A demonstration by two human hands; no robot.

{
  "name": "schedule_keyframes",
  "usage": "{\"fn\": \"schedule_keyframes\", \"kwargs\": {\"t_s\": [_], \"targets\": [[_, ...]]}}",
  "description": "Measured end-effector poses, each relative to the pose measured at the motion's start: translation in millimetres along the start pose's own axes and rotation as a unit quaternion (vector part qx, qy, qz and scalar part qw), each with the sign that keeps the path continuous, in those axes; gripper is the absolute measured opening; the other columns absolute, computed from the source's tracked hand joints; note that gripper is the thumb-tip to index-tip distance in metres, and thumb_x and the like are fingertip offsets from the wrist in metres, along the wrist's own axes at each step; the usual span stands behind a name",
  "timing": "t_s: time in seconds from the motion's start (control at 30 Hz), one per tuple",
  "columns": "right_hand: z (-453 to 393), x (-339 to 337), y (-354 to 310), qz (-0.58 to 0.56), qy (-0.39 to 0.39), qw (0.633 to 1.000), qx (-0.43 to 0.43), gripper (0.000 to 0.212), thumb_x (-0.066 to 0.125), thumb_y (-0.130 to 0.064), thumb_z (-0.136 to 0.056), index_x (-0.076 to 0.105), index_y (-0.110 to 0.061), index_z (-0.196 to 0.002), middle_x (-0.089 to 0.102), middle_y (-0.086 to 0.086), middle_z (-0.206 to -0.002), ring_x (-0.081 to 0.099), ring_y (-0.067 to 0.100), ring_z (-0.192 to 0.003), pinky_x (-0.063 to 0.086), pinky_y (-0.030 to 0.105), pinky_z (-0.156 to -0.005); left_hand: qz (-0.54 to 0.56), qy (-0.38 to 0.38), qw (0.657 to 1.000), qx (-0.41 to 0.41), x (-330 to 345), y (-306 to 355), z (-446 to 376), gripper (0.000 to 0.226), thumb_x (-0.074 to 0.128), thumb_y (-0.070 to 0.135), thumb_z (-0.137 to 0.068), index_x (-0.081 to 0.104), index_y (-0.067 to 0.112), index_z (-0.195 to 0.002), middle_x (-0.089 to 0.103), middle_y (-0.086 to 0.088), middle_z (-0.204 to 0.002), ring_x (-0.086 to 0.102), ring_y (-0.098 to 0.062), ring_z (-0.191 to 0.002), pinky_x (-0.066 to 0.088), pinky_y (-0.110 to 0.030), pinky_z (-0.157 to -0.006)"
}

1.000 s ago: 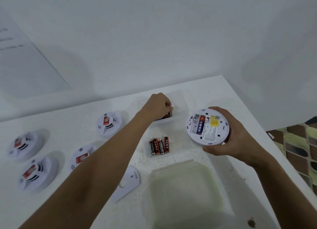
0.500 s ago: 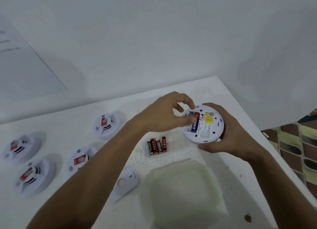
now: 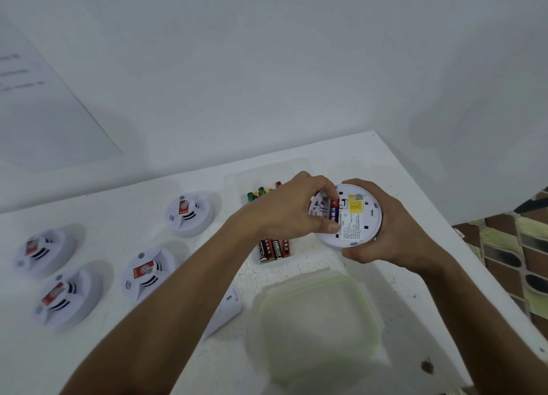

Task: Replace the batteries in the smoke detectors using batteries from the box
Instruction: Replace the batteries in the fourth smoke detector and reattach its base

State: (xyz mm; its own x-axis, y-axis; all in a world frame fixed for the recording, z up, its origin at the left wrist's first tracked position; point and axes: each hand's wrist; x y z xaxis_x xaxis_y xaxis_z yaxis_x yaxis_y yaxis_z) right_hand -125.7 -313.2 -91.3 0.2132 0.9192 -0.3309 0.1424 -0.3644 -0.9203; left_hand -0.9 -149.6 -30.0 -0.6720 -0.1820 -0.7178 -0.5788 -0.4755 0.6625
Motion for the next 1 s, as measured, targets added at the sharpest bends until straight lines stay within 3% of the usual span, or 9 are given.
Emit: {"fn": "schedule_keyframes", "kwargs": {"t_s": [0.1, 0.23, 0.4, 0.5, 0.57, 0.63, 0.7, 0.83, 1.0], "targets": [[-1, -2, 2, -0.002, -0.005, 1.0, -0.001, 0.086, 0.085, -0.008, -0.048, 0.053, -0.024, -0.125, 0.064, -0.011, -0.112, 0.064, 0.013, -0.104, 0.054, 0.017, -0.079, 0.002, 0.005, 1.0, -0.006, 3, 3, -2, 0.042, 0.076, 0.032, -0.081, 0.045, 0.031, -0.111, 0.042, 0.004, -0.116, 0.052, -0.015, -0.102, 0.043, -0.026, -0.084], [-5, -5, 0, -0.007, -0.006, 1.0, 0.011, 0.086, 0.082, -0.028, -0.045, 0.052, -0.027, -0.126, 0.065, -0.012, -0.111, 0.065, 0.012, -0.1, 0.053, 0.015, -0.077, 0.002, 0.057, 0.998, 0.016, 7, 8, -5, 0.04, 0.076, 0.034, -0.08, 0.043, 0.028, -0.102, 0.04, 0.003, -0.118, 0.046, -0.015, -0.11, 0.046, -0.03, -0.087], [-9, -5, -1, -0.011, 0.003, 1.0, 0.008, 0.086, 0.081, -0.026, -0.047, 0.051, -0.026, -0.128, 0.065, -0.011, -0.11, 0.065, 0.012, -0.101, 0.054, 0.017, -0.078, 0.031, 0.154, 0.985, 0.069, 12, 12, -10, 0.02, 0.067, 0.031, -0.089, 0.049, 0.022, -0.09, 0.062, 0.005, -0.09, 0.06, -0.012, -0.082, 0.05, -0.024, -0.068], [-7, -9, 1, -0.008, 0.015, 1.0, 0.012, 0.084, 0.082, -0.027, -0.049, 0.052, -0.026, -0.127, 0.064, -0.01, -0.112, 0.063, 0.014, -0.104, 0.055, 0.02, -0.081, 0.159, 0.212, 0.963, 0.039, 5, 5, -20, 0.017, 0.072, 0.02, -0.086, 0.057, 0.02, -0.095, 0.068, 0.007, -0.083, 0.064, -0.007, -0.074, 0.053, -0.021, -0.068], [-2, -15, 5, -0.004, 0.021, 1.0, 0.021, 0.086, 0.084, -0.025, -0.049, 0.051, -0.025, -0.129, 0.063, -0.01, -0.117, 0.062, 0.013, -0.109, 0.056, 0.023, -0.083, 0.245, 0.283, 0.927, 0.004, -5, -11, -34, 0.017, 0.074, 0.013, -0.084, 0.064, 0.015, -0.097, 0.07, 0.006, -0.078, 0.065, -0.008, -0.072, 0.056, -0.029, -0.075], [3, -21, 9, -0.006, 0.024, 0.999, 0.036, 0.088, 0.084, -0.025, -0.049, 0.051, -0.026, -0.13, 0.063, -0.01, -0.119, 0.061, 0.011, -0.111, 0.056, 0.025, -0.084, 0.235, 0.325, 0.915, -0.047, -13, -35, -51, 0.015, 0.077, 0.016, -0.081, 0.069, 0.016, -0.094, 0.071, 0.004, -0.081, 0.065, -0.007, -0.07, 0.056, -0.033, -0.077], [7, -24, 12, -0.004, 0.023, 0.999, 0.049, 0.088, 0.084, -0.029, -0.048, 0.051, -0.028, -0.13, 0.062, -0.01, -0.12, 0.061, 0.011, -0.111, 0.056, 0.025, -0.084, 0.2, 0.315, 0.922, -0.101, -14, -59, -67, 0.018, 0.079, 0.022, -0.08, 0.071, 0.017, -0.095, 0.072, 0.0, -0.089, 0.065, -0.009, -0.074, 0.055, -0.031, -0.076], [14, -24, 19, -0.003, 0.013, 0.998, 0.061, 0.088, 0.084, -0.03, -0.049, 0.051, -0.024, -0.131, 0.062, -0.009, -0.12, 0.061, 0.013, -0.112, 0.056, 0.027, -0.087, 0.123, 0.24, 0.952, -0.147, -4, -85, -91, 0.024, 0.079, 0.023, -0.079, 0.072, 0.014, -0.101, 0.074, -0.004, -0.096, 0.064, -0.011, -0.082, 0.044, -0.013, -0.063], [17, -26, 25, 0.01, 0.011, 0.998, 0.059, 0.089, 0.087, -0.024, -0.052, 0.05, -0.019, -0.133, 0.061, -0.004, -0.123, 0.06, 0.017, -0.115, 0.056, 0.03, -0.091, 0.033, 0.168, 0.977, -0.125, 4, -95, -103, 0.028, 0.075, 0.025, -0.083, 0.072, 0.012, -0.107, 0.072, -0.004, -0.106, 0.064, -0.013, -0.095, 0.042, -0.014, -0.073]]}}
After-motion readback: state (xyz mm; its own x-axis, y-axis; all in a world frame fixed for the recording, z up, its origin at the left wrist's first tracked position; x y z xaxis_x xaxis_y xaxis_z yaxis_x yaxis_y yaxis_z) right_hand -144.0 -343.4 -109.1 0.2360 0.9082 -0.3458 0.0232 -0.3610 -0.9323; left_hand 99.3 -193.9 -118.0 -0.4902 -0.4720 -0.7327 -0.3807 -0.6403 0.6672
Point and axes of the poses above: each hand's wrist, its own z-axis away from the middle knuckle, its own x-axis out of the palm, y = z × x
